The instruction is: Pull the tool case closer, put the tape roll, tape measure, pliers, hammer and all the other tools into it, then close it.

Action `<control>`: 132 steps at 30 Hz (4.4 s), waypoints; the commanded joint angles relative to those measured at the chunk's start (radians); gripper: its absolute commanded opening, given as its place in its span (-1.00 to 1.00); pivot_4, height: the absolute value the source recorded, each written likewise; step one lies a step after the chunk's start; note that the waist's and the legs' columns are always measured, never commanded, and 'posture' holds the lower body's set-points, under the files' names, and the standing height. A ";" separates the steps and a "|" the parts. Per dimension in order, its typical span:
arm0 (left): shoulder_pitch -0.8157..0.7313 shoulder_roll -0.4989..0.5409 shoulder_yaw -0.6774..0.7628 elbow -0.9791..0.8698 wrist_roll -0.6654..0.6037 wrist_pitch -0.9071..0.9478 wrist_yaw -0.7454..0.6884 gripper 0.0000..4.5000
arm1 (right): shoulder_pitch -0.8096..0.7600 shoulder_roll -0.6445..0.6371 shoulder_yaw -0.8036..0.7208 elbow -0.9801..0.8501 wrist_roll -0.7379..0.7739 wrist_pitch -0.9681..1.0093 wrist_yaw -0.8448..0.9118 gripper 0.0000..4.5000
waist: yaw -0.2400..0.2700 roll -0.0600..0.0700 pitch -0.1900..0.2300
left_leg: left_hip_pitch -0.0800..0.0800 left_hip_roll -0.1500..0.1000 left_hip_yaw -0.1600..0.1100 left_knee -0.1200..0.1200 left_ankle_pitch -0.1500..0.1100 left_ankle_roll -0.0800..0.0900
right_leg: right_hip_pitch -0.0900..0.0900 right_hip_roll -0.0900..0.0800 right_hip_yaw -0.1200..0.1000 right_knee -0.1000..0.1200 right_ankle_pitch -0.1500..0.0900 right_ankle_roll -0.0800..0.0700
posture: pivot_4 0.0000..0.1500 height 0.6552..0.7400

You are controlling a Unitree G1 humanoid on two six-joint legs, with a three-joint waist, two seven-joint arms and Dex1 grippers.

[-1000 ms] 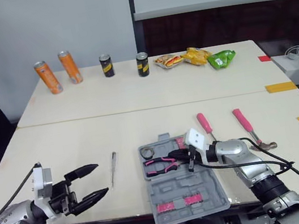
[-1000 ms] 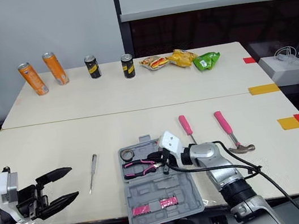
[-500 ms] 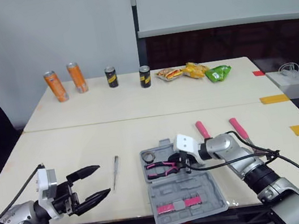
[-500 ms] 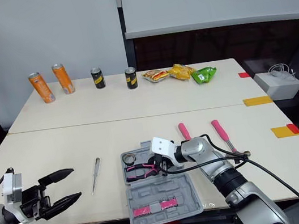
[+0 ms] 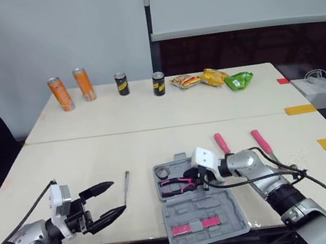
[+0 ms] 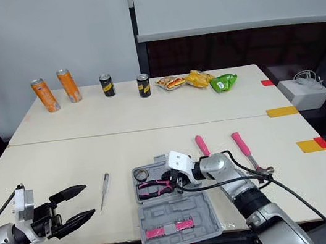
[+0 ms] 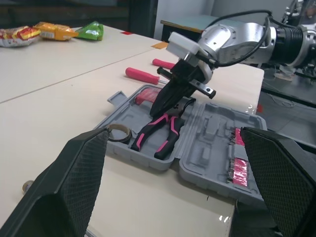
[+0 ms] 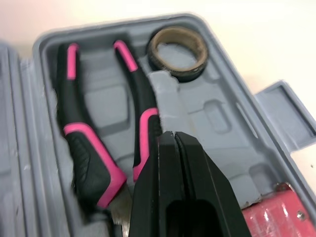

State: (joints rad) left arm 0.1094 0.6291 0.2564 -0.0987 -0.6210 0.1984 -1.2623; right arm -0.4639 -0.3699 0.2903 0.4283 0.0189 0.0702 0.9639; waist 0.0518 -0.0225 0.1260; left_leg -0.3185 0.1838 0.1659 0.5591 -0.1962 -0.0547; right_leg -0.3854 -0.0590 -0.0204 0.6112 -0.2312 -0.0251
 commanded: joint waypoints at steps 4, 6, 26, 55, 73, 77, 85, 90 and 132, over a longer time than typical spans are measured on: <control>-0.013 -0.025 -0.012 -0.043 -0.021 0.013 0.049 1.00 | 0.088 0.013 -0.181 -0.132 0.215 -0.021 0.027 -0.98 | -0.001 0.009 0.007 | -0.024 0.001 0.004 0.001 0.001 0.001 | -0.022 0.000 0.000 0.000 0.006 -0.009 | 1.00 1.00; -0.011 -0.026 -0.014 -0.044 -0.021 0.014 0.052 1.00 | 0.106 -0.006 -0.210 -0.183 0.265 0.002 0.065 -0.98 | -0.001 0.011 0.009 | -0.035 0.004 0.003 0.002 0.004 0.006 | -0.031 0.003 -0.003 0.000 0.006 -0.008 | 1.00 1.00; 0.310 -0.014 0.202 -0.041 -0.017 -0.033 0.092 1.00 | 0.946 -0.300 -0.910 -0.492 0.527 -0.053 0.199 0.99 | 0.023 0.016 0.022 | -0.032 0.015 0.009 0.001 -0.008 -0.006 | -0.025 0.013 -0.003 -0.011 -0.003 -0.001 | 1.00 1.00; -0.189 0.082 -0.344 0.070 0.263 0.089 0.084 -1.00 | 0.295 -0.551 -0.212 -0.424 0.157 0.137 0.228 -0.98 | 0.017 0.019 0.021 | -0.030 0.014 0.008 0.012 -0.005 0.002 | -0.027 0.012 0.003 0.005 0.001 -0.007 | 1.00 1.00; -0.347 -0.093 -0.534 0.218 0.454 0.035 0.158 -1.00 | 0.087 -0.459 0.024 -0.335 -0.019 0.085 0.299 -0.98 | 0.007 0.019 0.021 | -0.031 0.014 0.008 0.028 -0.006 0.004 | -0.026 0.010 0.004 0.016 0.003 -0.010 | 1.00 1.00; -0.373 -0.120 -0.548 0.233 0.466 0.030 0.162 -1.00 | 0.067 -0.427 0.067 -0.332 -0.052 0.074 0.301 -0.98 | 0.002 0.019 0.021 | -0.032 0.014 0.007 0.028 -0.006 0.004 | -0.026 0.010 0.004 0.017 0.003 -0.010 | 1.00 1.00; -0.416 -0.151 -0.547 0.255 0.477 0.047 0.168 -1.00 | 0.026 -0.377 0.076 -0.292 -0.076 0.077 0.307 -0.98 | -0.002 0.019 0.021 | -0.031 0.014 0.007 0.028 -0.005 0.005 | -0.026 0.010 0.004 0.017 0.004 -0.012 | 1.00 1.00; -0.470 -0.161 -0.543 0.310 0.488 0.051 0.163 -1.00 | -0.024 -0.351 0.073 -0.215 -0.093 0.061 0.304 -0.98 | -0.002 0.019 0.022 | -0.031 0.014 0.007 0.029 -0.004 0.003 | -0.026 0.010 0.004 0.017 0.006 -0.015 | 1.00 1.00; -0.846 -0.300 -0.532 0.937 0.645 -0.217 0.099 -1.00 | -0.201 -0.227 0.051 0.122 -0.187 -0.030 0.262 -0.98 | 0.004 0.016 0.024 | -0.031 0.013 0.011 0.027 0.002 0.004 | -0.026 0.005 0.004 0.010 0.013 -0.020 | 1.00 1.00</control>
State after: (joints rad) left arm -0.7170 0.3616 -0.2737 0.8307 0.0161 -0.0013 -1.1926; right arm -0.6509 -0.6319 0.3308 0.5515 -0.1774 0.0546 1.2392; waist 0.0560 -0.0068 0.1501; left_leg -0.3498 0.1963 0.1780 0.5856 -0.1940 -0.0508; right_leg -0.4112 -0.0543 -0.0164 0.6212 -0.2180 -0.0453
